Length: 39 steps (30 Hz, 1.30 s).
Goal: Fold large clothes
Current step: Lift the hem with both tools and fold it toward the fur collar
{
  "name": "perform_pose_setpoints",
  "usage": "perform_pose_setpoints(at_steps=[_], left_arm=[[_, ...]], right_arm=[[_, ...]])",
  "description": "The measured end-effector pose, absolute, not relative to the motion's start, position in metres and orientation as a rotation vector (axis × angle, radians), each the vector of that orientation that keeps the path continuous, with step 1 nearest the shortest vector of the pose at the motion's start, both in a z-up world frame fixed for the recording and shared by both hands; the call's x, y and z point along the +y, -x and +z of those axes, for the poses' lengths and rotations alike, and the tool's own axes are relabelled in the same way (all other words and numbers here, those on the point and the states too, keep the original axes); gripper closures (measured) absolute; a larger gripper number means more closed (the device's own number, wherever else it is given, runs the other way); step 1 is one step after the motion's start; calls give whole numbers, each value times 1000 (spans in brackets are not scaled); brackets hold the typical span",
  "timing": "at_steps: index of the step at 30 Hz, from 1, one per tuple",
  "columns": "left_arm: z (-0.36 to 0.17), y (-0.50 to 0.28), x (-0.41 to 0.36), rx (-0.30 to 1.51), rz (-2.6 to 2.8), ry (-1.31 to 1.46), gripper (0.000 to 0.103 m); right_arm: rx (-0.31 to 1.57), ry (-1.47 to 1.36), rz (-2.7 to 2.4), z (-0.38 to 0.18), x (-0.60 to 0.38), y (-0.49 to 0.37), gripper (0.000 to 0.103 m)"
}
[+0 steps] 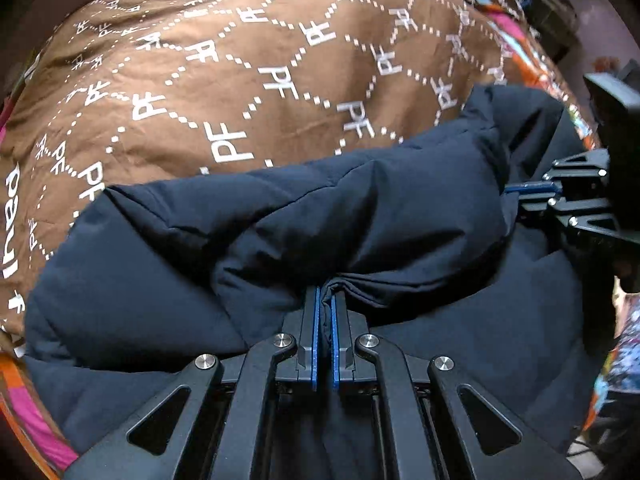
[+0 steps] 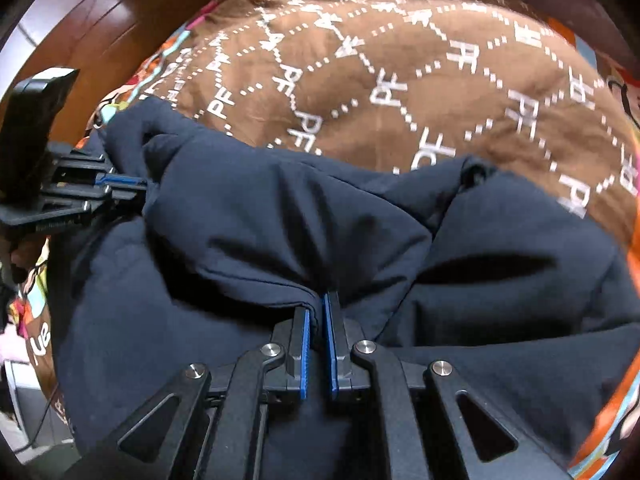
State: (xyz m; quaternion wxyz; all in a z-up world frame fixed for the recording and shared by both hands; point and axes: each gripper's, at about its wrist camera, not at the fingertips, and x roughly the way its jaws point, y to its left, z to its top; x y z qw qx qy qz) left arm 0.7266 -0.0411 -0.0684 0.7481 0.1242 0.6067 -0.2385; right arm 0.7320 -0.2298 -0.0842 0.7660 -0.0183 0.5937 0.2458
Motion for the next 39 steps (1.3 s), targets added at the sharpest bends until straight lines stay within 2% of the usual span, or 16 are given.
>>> perform_pose_setpoints(at_steps=[6, 7, 12, 14, 15, 17, 19, 22, 24, 25, 26, 27, 28, 29, 34, 39], left_arm=[[-65, -713, -48, 1233, -457, -343, 100], [-60, -710, -46, 1218, -450, -323, 99], [-31, -703, -23, 1182, -439, -166, 94], [-14, -703, -14, 1150, -448, -58, 83], [-5, -704, -13, 1136, -447, -25, 79], [12, -712, -11, 1090, -436, 51, 66], [24, -723, -13, 1051, -439, 117, 59], [25, -748, -23, 1047, -438, 174, 58], [19, -761, -28, 1066, -447, 190, 58], [15, -766, -30, 1074, -450, 188, 58], [9, -771, -35, 1085, -458, 183, 58], [4, -772, -37, 1096, -471, 182, 58], [-2, -771, -38, 1105, -485, 182, 58], [-5, -770, -38, 1109, -501, 179, 60], [-27, -750, -44, 1164, -624, 66, 79], [-45, -735, -47, 1254, -671, -91, 85]], right_arm=[[1192, 31, 477, -72, -230, -715, 94], [1183, 24, 478, -67, -231, -712, 91], [1137, -115, 511, -29, -250, -705, 60], [1103, -129, 506, -12, -255, -707, 29], [1078, -144, 515, -3, -258, -711, 27], [1052, -173, 513, 6, -254, -723, 27], [1033, -232, 497, 10, -257, -738, 27], [1053, -333, 473, 1, -256, -771, 27], [1101, -402, 479, -16, -252, -792, 40], [1139, -440, 495, -28, -250, -799, 54], [1157, -461, 501, -34, -249, -802, 63], [1178, -483, 512, -43, -245, -804, 67], [1194, -479, 518, -48, -242, -803, 76], [1210, -462, 527, -54, -238, -801, 80], [1249, -325, 594, -60, -223, -777, 83], [1379, -153, 639, -73, -210, -766, 84]])
